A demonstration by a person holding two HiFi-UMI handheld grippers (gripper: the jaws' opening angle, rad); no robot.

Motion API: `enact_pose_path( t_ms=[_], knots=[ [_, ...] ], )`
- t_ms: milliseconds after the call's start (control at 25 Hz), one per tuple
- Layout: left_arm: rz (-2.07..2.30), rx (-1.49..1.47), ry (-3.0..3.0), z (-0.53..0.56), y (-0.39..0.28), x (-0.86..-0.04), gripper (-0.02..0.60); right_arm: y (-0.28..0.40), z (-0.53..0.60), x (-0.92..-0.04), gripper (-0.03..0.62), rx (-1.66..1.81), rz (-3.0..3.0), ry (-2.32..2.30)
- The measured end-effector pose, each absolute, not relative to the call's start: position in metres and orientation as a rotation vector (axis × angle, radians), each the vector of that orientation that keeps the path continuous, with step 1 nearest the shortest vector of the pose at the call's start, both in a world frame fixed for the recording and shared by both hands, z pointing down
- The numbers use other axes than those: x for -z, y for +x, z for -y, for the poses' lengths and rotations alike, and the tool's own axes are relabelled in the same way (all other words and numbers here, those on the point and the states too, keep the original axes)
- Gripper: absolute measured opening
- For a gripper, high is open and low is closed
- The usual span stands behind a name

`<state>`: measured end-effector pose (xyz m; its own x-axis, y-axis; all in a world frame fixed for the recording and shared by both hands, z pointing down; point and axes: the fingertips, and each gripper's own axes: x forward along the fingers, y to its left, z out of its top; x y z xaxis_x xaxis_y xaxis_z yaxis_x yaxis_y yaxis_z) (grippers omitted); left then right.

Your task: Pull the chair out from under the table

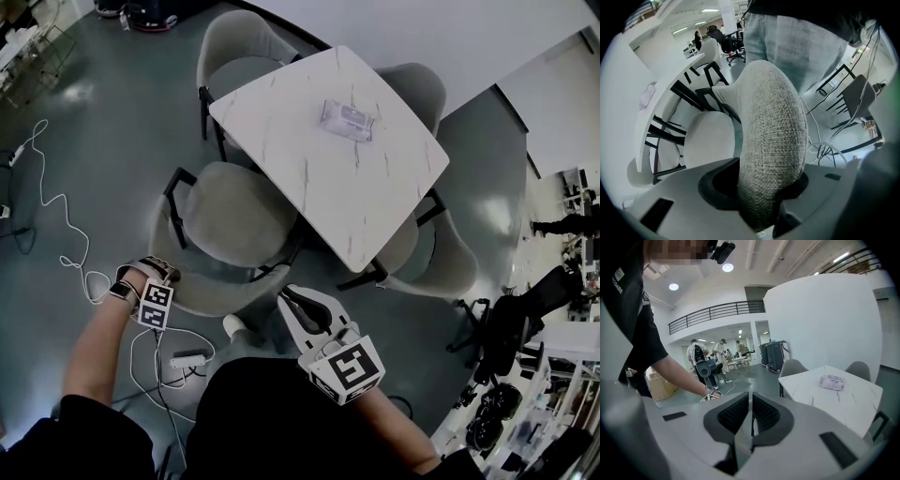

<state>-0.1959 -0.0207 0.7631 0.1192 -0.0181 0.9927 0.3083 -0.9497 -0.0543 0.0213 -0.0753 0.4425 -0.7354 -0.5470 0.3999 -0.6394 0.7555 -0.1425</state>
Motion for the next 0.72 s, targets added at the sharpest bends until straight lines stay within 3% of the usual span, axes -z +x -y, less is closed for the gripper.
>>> enact_pose_path(
  t_ms=[720],
  knots=[
    [-0.021,2.105,-2.249,-0.063,-0.251,-0.762,0.193,-0.023,0.044,-0.449,0.015,-0.386,2.697,0.649]
  ],
)
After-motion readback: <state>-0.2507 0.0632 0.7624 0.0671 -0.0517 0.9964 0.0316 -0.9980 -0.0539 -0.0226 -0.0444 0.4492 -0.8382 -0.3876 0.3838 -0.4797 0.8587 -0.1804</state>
